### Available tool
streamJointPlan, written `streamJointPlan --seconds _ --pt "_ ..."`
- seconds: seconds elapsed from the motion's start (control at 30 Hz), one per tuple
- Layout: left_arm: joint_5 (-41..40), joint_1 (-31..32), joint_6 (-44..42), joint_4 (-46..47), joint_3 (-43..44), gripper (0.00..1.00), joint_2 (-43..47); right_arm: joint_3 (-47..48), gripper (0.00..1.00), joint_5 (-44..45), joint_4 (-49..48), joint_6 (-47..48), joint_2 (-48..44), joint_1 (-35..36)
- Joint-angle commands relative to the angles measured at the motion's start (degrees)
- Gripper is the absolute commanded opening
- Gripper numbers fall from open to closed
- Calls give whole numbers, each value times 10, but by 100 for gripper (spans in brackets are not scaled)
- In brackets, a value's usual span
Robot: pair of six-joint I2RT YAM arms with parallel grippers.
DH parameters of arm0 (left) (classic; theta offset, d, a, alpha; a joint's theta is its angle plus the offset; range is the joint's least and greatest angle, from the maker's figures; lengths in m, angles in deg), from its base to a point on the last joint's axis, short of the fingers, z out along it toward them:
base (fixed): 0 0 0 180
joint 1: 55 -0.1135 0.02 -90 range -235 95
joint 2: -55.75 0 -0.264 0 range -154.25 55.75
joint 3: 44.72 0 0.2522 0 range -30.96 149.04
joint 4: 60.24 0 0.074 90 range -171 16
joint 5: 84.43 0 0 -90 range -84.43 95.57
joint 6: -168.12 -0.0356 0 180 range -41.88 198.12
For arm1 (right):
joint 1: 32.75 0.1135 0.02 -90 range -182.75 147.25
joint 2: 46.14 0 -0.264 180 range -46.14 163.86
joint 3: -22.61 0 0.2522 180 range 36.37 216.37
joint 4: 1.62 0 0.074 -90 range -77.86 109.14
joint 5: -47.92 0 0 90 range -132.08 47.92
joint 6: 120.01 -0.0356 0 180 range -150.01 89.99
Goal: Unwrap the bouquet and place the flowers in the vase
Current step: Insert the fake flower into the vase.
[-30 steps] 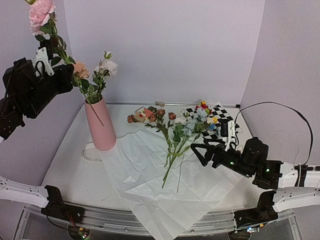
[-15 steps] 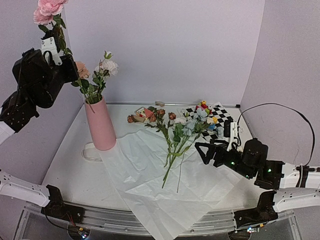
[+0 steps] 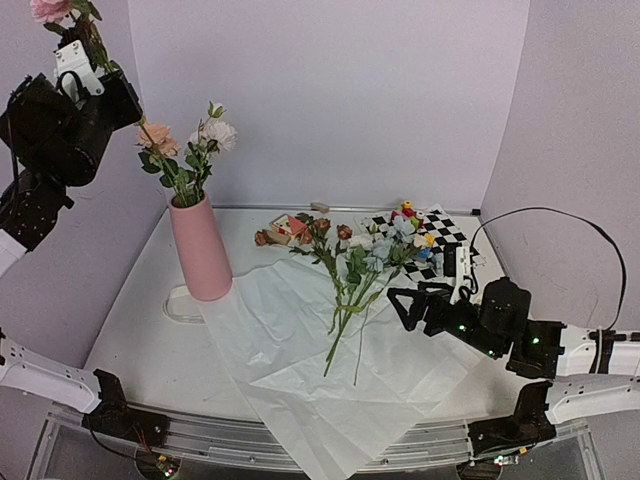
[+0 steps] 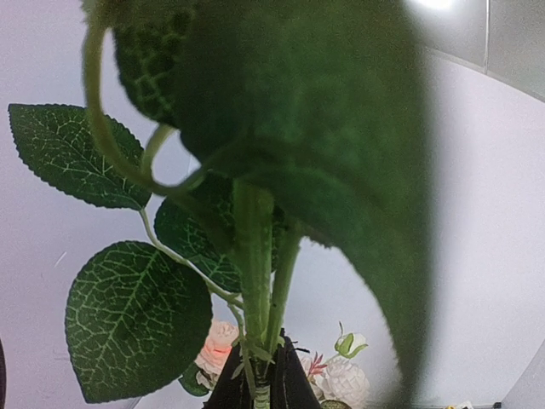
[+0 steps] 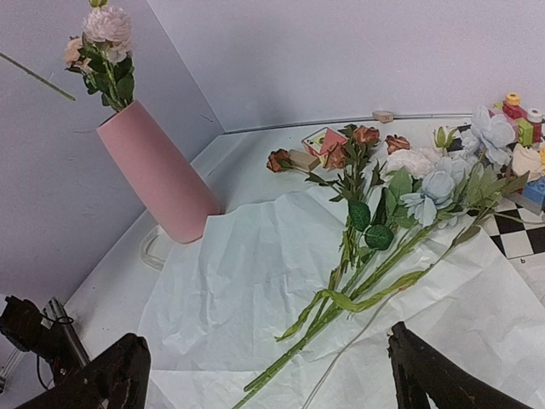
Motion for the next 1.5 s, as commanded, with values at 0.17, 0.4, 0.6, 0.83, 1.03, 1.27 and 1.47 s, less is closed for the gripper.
streamJointPlan --seconds 0.17,0.4,0.6,0.83,1.03,1.27,1.47 --pt "62 -98 30 -8 38 0 -50 11 98 9 -17 -2 -6 4" --pt "168 -208 176 -120 -2 0 -79 3 98 13 -17 -6 -10 4" --pt "247 -262 269 -147 -69 0 -68 -2 98 17 -14 -2 -16 4" --pt "278 -275 316 -153 -122 0 -71 1 98 23 -14 4 -7 3" --pt "275 -275 366 -167 -150 1 -81 9 98 20 -14 0 12 4" --pt "236 -275 416 -175 -194 2 -77 3 98 22 -14 1 3 3" --pt "243 -275 439 -176 -220 11 -77 0 98 23 -14 -2 2 3"
